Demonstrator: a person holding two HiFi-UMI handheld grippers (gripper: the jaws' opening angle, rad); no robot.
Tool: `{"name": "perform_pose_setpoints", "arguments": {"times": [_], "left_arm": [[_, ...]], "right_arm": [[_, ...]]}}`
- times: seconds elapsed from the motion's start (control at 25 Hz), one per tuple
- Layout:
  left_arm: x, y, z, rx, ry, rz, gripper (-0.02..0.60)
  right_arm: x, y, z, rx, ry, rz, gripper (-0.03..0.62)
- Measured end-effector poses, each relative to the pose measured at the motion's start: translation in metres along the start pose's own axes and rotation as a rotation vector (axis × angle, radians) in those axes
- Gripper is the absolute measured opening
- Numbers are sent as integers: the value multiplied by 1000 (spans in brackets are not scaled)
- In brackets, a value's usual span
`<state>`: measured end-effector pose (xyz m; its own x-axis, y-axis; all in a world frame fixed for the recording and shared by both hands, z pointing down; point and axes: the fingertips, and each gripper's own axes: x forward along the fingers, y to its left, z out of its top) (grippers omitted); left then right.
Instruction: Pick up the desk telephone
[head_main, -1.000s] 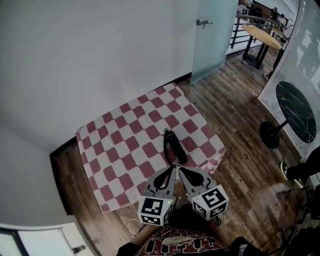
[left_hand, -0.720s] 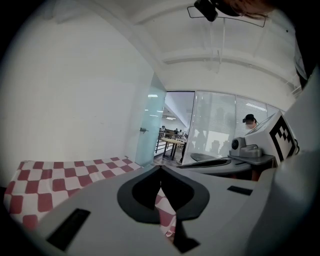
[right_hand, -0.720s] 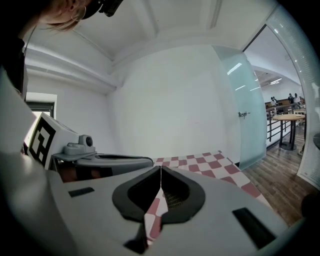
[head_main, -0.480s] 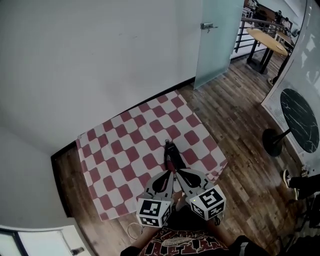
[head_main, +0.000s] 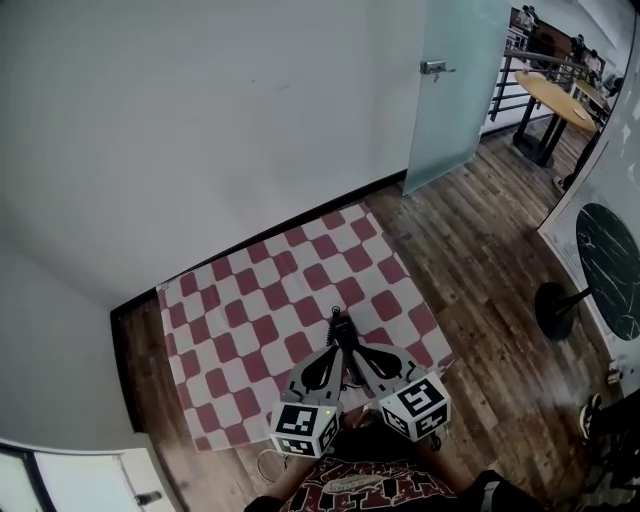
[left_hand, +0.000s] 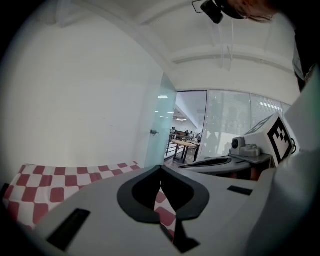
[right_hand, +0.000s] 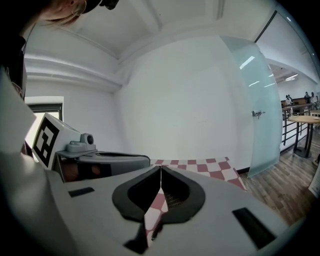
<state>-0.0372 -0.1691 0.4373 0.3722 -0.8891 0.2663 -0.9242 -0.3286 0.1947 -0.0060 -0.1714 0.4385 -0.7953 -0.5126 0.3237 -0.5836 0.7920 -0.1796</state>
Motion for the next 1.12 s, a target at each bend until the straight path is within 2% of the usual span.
{"name": "perform_pose_setpoints", "arguments": {"times": [0.2,0.48,0.64,0.92,1.12], "left_arm": [[15,8,0,-27,-4,54,8],[26,2,-15,-59,10,90,8],[28,8,-18,-59,19,106,8],[33,24,-23,-71,39,66,8],[33,35,-20,-66,58,5,8]], "right_arm": [[10,-15,1,-11,15,47,20],[20,-28,-10,-16,52,115,20],[26,-33,-17,-20,77,124,20],[40,-37,-22,11,86,78,20],[49,-34,-19,40,76,22,20]]}}
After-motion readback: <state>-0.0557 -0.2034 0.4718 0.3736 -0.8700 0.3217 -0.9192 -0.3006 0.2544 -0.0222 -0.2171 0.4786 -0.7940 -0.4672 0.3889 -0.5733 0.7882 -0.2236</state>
